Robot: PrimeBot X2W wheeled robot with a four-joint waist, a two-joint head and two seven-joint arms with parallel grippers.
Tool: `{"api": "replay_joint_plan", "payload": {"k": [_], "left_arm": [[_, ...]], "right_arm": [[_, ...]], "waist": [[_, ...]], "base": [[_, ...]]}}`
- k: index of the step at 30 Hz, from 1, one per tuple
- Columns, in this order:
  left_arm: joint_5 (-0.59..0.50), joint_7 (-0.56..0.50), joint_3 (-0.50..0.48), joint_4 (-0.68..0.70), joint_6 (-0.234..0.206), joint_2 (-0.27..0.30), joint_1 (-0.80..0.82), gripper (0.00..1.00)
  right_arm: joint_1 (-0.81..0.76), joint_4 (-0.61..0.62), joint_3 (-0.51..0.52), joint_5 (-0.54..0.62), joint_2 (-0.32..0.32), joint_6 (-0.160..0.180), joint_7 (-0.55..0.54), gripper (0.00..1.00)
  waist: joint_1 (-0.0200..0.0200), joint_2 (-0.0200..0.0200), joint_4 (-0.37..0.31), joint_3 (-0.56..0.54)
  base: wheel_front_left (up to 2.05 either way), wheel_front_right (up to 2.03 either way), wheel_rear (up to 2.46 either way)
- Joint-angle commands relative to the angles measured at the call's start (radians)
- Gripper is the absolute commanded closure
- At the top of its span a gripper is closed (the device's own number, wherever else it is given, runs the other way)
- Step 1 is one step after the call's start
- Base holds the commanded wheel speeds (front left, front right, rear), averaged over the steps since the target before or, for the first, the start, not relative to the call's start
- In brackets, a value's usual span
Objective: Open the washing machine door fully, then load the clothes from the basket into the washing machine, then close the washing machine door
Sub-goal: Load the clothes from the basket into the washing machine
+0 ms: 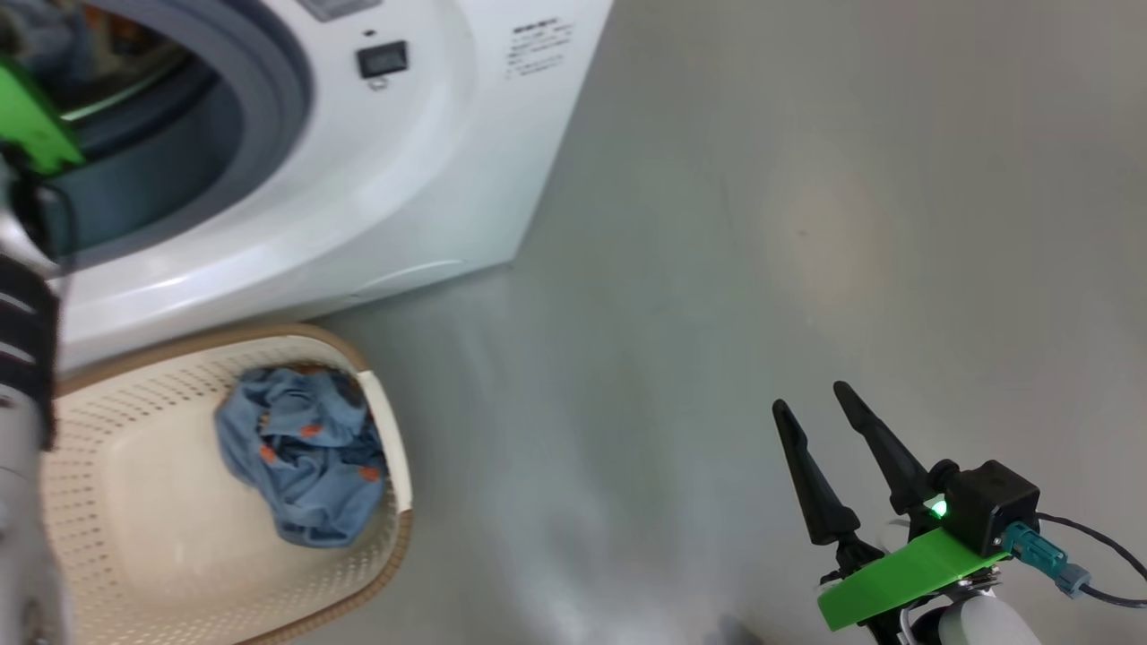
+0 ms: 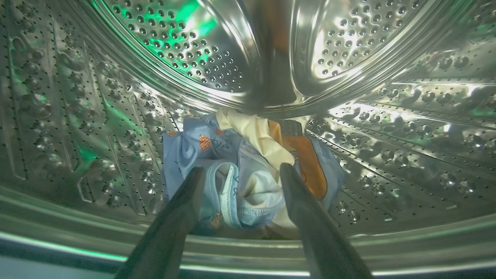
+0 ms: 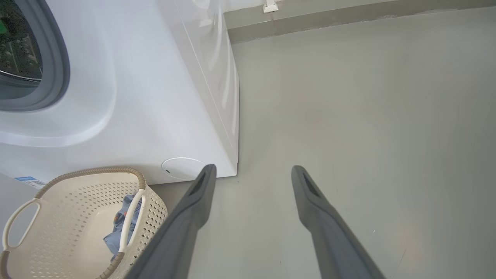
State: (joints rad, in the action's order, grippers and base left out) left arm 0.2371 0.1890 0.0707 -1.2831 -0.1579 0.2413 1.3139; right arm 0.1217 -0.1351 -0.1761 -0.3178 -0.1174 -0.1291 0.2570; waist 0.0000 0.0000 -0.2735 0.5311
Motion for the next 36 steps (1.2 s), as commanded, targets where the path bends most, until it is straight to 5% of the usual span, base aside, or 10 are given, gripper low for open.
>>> {"api": "replay_joint_plan", "payload": {"k": [1,14,36], "left_arm": [[0.007,0.019,0.0,0.016,-0.001,0.025,-0.026,0.0],[0.042,0.072,-0.01,0.14,0.038,-0.078,-0.241,0.0],[0.037,0.073,-0.067,0.753,0.08,-0.18,-1.03,0.0]], "right_arm": [[-0.014,0.017,-0.012,0.005,-0.012,-0.002,0.005,0.0],[-0.033,0.02,0.01,0.044,-0.012,-0.002,0.005,0.0],[-0.154,0.013,0.037,0.094,-0.024,-0.002,0.005,0.0]], "waist": [[0.0,0.0,0.046,-0.047],[0.0,0.0,0.148,-0.188],[0.0,0.0,0.296,-0.475]], "base": [[0.0,0.0,0.0],[0.0,0.0,0.0],[0.0,0.0,0.0]]}}
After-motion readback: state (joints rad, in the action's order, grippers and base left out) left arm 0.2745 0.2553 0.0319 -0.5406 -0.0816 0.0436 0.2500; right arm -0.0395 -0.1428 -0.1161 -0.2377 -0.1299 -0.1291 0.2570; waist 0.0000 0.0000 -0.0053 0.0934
